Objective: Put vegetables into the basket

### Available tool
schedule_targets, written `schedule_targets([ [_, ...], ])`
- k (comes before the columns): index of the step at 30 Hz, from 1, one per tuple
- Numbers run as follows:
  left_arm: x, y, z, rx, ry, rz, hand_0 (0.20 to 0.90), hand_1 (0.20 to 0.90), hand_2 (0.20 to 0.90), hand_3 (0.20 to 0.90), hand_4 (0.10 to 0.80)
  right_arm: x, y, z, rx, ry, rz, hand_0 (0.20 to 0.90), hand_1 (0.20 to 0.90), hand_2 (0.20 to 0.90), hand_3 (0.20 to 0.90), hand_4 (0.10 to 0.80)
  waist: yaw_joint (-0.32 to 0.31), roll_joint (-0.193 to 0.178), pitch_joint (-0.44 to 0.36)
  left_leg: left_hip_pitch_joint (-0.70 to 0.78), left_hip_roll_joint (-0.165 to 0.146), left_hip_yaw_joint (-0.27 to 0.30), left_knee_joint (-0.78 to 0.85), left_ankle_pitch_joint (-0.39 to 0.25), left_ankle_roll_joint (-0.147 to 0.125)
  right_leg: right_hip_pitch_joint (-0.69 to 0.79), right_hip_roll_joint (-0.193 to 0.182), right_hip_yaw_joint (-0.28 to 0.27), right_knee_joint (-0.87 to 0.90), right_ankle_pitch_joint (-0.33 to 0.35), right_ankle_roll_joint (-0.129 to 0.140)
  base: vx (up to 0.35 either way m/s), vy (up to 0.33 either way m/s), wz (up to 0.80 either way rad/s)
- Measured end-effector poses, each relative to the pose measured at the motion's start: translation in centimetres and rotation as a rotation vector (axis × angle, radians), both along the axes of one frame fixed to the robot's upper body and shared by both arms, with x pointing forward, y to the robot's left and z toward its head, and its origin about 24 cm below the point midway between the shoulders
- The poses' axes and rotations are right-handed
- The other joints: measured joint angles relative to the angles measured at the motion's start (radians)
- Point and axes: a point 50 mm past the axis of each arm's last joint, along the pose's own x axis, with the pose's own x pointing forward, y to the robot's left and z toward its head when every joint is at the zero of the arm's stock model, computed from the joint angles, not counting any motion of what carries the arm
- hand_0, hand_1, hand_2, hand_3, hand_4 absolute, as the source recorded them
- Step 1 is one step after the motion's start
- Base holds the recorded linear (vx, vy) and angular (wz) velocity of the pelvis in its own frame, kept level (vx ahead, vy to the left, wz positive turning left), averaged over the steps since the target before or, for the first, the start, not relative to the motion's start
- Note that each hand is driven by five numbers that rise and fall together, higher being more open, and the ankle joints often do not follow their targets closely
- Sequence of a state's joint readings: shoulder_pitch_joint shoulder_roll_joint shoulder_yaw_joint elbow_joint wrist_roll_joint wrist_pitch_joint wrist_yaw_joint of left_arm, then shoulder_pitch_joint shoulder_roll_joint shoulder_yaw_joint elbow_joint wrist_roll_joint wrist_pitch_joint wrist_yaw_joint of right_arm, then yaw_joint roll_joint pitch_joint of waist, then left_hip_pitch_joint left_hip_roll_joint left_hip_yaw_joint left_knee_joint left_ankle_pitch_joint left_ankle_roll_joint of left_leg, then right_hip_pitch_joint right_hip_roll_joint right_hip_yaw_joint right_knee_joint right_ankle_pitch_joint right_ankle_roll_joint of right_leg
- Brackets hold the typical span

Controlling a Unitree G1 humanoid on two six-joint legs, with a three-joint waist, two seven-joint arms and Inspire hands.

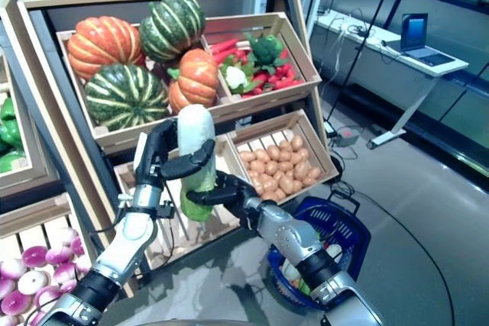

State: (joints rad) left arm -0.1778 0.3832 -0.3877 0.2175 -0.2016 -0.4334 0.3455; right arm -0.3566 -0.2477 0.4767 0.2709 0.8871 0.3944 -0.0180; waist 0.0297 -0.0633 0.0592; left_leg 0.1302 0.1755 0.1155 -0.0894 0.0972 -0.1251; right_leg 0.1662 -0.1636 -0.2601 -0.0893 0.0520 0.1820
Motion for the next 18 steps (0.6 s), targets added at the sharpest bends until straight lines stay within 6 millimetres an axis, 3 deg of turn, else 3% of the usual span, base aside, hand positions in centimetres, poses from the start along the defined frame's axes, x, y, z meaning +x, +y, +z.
schedule_targets([
  [1, 0.0, 0.03, 0.01, 0.002, 0.0, -0.003, 0.3, 0.3, 0.3, 0.3, 0.4, 0.01, 0.08, 0.04, 0.013, 0.007, 0.0, 0.3, 0.3, 0.3, 0.3, 0.4, 0.0, -0.002, -0.002, 0.0, 0.0, 0.0, 0.0, 0.0, 0.0, 0.0, 0.0, 0.0, 0.0, 0.0, 0.0, 0.0, 0.0, 0.0],
  [18, 0.14, -0.06, 0.08, -0.04, 0.011, 0.0, 0.3, 0.3, 0.3, 0.3, 0.4, -0.2, 0.84, -0.46, 0.035, 0.035, 0.022, 0.3, 0.3, 0.3, 0.3, 0.4, -0.002, 0.002, -0.007, -0.002, -0.001, -0.002, 0.0, 0.001, 0.0, -0.001, 0.0, 0.001, 0.0, 0.0, 0.0, 0.0, 0.0, 0.0],
])
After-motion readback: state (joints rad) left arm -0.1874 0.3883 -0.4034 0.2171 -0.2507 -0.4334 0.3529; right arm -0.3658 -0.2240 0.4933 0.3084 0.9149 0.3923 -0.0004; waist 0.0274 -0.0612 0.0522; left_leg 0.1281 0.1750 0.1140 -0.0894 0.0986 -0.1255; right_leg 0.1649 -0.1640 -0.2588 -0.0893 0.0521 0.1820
